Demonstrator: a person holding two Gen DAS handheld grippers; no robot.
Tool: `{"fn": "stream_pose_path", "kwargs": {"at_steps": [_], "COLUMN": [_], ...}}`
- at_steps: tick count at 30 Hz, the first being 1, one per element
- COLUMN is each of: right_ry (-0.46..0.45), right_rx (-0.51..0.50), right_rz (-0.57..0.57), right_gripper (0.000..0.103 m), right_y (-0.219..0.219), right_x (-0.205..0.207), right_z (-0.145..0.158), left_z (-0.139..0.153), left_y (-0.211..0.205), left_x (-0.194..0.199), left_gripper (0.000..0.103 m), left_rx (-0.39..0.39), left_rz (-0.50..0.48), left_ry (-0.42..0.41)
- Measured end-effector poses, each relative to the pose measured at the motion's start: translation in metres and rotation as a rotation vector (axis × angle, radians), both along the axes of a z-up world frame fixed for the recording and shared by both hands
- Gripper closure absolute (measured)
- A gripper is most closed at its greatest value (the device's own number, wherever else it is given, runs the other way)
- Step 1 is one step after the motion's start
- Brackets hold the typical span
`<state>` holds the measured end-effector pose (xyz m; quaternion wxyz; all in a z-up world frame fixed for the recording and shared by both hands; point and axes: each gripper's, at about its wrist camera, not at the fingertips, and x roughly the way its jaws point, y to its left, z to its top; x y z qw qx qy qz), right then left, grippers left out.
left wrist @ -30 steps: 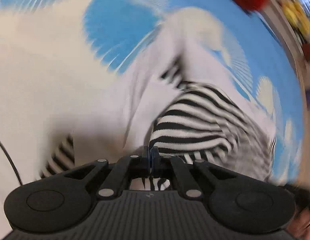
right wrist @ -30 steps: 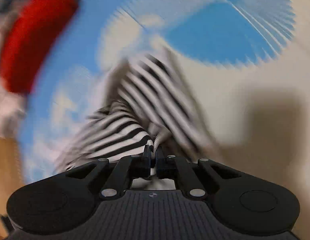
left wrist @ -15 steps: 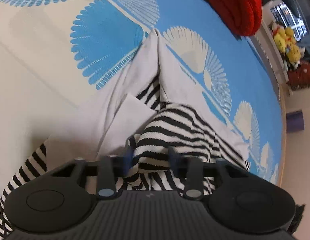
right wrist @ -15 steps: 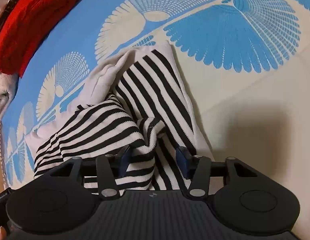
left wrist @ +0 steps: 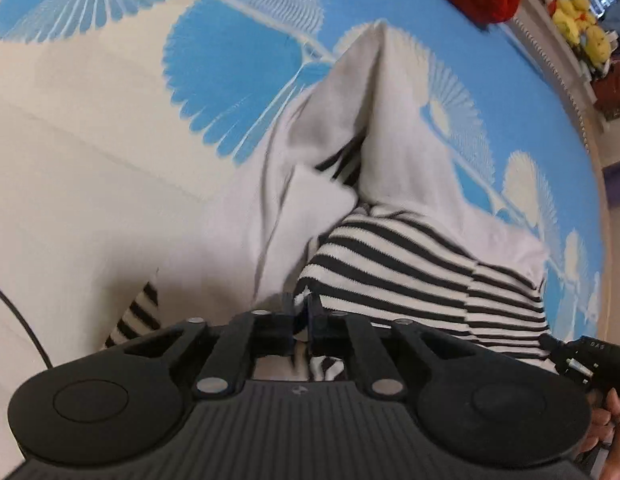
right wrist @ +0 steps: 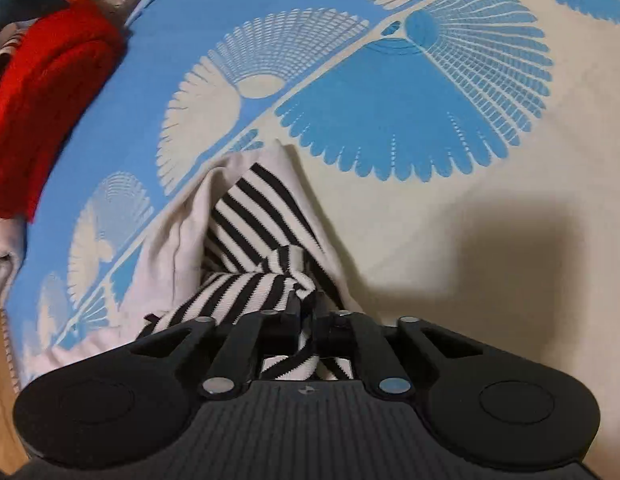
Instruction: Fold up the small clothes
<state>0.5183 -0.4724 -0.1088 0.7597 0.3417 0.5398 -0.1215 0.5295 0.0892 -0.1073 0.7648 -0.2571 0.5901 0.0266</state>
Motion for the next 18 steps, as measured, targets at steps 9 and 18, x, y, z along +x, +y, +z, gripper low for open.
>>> {"fn": "stream_pose_path", "kwargs": {"at_steps": [9,18], "right_ry": [0.018,-0.183], "right_rx": [-0.001,0.172], "right_rz": [0.135,0.280], "right_gripper": [0.041,0.098], "right_y": [0.029,0.065], "right_x": [0.003,0.009], "right_z": [-0.002,0.012], "left_z": [-0.005,0.024], "left_y": [0.006,-0.002], "left_x": [0.006,0.003], "left_gripper": [0.068,0.098], "left_rx": [-0.071,-0.056], "left_rz": [0.068,0.079], "left_ry": [-0.007,-0.243]}}
